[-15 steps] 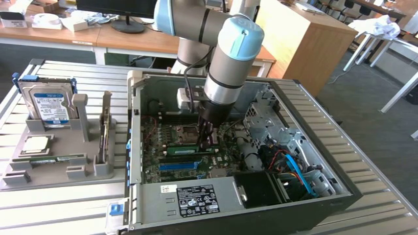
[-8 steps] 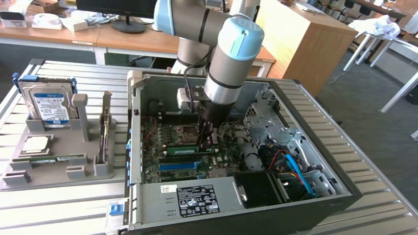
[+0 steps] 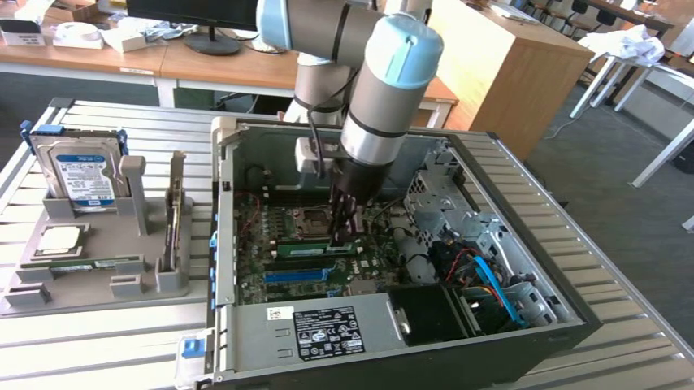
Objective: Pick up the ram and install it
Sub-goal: 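Insert the ram into the slot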
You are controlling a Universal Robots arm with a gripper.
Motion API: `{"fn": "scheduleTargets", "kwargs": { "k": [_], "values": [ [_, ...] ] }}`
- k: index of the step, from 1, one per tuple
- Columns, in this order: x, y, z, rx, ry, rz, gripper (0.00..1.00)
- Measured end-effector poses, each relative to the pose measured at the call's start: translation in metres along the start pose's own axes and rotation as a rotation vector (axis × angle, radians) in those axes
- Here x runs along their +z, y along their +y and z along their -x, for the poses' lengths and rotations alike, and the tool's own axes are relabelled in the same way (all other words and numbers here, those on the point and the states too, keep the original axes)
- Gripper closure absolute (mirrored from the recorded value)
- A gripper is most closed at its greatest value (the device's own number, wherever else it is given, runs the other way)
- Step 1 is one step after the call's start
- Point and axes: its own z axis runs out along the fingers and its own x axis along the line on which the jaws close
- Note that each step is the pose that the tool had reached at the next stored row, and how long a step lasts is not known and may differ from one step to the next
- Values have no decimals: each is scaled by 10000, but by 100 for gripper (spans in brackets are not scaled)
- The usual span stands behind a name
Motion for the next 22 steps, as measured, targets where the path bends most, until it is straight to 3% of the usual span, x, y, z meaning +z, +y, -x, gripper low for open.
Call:
{"fn": "scheduleTargets", "kwargs": {
  "k": [22],
  "values": [
    [-751, 26, 22, 0, 0, 0, 69]
  ]
}}
